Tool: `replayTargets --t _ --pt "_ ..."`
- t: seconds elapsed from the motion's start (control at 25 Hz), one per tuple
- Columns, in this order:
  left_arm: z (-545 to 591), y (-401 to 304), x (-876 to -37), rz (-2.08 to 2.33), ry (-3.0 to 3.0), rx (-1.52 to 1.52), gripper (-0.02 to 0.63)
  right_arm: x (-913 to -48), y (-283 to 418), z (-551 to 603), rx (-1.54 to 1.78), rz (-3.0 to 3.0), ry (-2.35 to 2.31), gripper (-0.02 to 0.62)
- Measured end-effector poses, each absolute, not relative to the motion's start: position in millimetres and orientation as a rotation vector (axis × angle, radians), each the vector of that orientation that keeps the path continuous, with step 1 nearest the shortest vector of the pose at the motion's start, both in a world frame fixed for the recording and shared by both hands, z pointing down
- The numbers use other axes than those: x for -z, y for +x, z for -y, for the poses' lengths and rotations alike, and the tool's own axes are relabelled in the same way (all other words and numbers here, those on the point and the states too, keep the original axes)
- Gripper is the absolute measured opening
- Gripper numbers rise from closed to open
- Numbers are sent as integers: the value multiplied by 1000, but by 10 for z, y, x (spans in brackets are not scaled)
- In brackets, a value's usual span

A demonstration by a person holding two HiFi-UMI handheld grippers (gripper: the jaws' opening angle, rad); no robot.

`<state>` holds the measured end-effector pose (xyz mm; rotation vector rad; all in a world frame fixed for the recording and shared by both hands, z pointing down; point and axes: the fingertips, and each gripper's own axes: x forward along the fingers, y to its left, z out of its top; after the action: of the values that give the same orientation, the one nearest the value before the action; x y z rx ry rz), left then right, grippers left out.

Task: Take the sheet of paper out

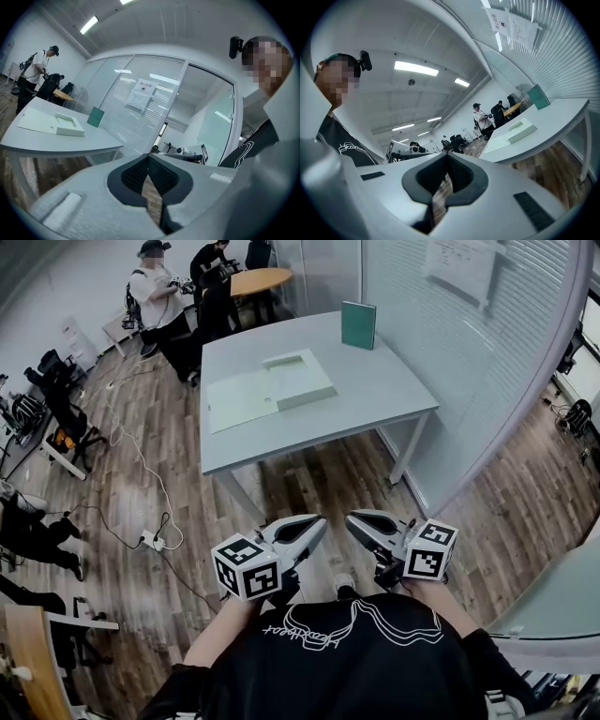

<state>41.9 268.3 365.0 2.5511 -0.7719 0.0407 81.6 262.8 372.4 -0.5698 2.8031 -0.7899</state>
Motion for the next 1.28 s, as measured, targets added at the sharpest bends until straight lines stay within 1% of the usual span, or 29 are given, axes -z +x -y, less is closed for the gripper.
replayTargets --t 0.28,0.56,0.88,1.28 --pt "-1700 612 -3804 777 2462 -44 12 -3929 973 -1722 833 -2846 -538 9" --pt "-1050 810 -3697 808 2500 -28 12 -3812 1217 -1041 769 -2860 -515 9" --pt "-724 702 -3722 834 2452 95 12 -3792 1146 -743 722 -2899 -479 9" --pt "-39 423 -3830 796 2391 168 12 -3999 938 -39 824 -2877 -479 9"
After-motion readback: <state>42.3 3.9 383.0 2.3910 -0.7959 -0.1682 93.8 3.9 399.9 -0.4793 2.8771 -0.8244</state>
